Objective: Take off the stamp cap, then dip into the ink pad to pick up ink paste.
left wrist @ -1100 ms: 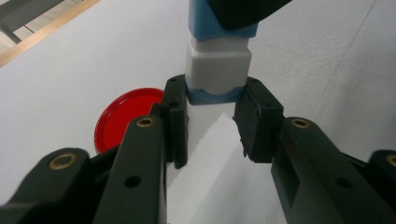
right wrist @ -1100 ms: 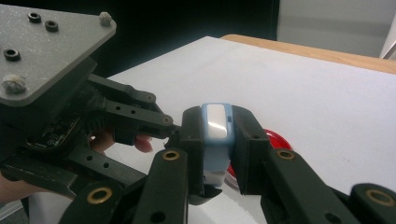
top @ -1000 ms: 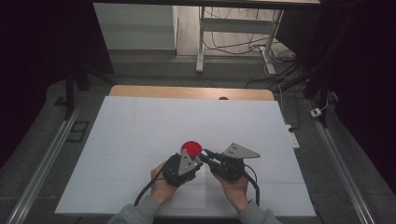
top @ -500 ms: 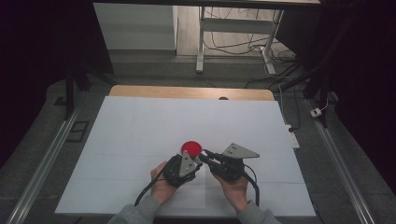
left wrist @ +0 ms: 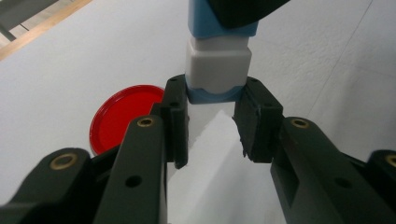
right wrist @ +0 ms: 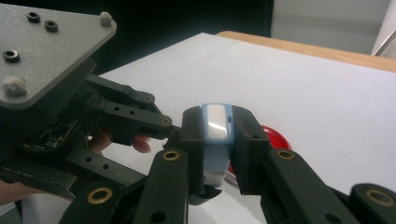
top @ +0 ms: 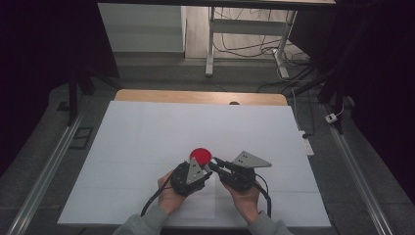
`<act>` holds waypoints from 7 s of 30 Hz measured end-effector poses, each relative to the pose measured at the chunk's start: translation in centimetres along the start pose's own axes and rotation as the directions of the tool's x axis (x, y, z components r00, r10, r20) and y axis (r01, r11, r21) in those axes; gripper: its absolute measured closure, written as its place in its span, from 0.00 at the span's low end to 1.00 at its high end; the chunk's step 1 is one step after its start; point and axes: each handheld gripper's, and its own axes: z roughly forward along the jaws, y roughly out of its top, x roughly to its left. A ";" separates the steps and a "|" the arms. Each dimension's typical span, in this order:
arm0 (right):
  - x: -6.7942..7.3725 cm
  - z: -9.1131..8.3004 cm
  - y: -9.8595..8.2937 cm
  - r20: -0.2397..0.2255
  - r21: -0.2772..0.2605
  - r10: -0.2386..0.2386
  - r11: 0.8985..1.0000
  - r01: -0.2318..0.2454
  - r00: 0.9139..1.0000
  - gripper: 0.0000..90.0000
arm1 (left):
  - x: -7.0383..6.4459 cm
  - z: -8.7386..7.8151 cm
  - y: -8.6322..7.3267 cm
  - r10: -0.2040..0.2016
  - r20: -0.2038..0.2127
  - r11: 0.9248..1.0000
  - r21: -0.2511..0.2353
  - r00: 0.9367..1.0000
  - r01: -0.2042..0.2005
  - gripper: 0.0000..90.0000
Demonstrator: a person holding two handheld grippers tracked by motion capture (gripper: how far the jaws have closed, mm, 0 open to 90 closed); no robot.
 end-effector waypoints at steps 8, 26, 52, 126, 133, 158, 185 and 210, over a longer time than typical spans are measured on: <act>-0.3 0.2 0.0 -0.013 0.027 0.012 1.000 -0.012 1.000 0.84 | -0.1 0.1 0.0 0.040 -0.016 0.999 0.021 0.999 -0.039 0.74; -0.8 -1.4 0.7 0.042 -0.062 0.005 0.998 -0.002 0.999 0.84 | 0.9 0.2 -1.0 -0.045 0.004 0.999 0.022 0.999 0.045 0.74; -1.8 -1.5 0.5 0.022 -0.058 0.028 0.998 -0.027 0.999 0.84 | 2.9 -2.9 -1.8 -0.061 0.084 0.997 -0.033 0.995 0.064 0.73; -2.7 -1.6 0.9 0.024 -0.060 0.004 0.998 -0.002 1.000 0.84 | 8.8 -11.5 -9.9 -0.306 0.051 0.952 0.000 0.951 0.306 0.73; -3.2 -0.7 1.2 0.027 -0.051 0.007 0.999 -0.005 1.000 0.84 | 8.6 -11.5 -10.0 -0.304 0.051 0.953 0.006 0.951 0.304 0.73; -3.5 2.2 2.2 0.007 0.013 -0.018 1.000 0.017 1.000 0.84 | 8.3 -11.2 -9.9 -0.299 0.058 0.954 0.017 0.953 0.298 0.73; -4.1 6.8 1.9 0.019 0.135 -0.047 0.990 0.044 0.999 0.84 | 8.3 -10.7 -10.1 -0.300 0.060 0.954 0.033 0.952 0.298 0.73; -4.1 8.5 0.7 0.048 0.262 -0.116 0.960 0.099 0.992 0.84 | 8.3 -10.7 -10.2 -0.302 0.063 0.953 0.037 0.951 0.300 0.73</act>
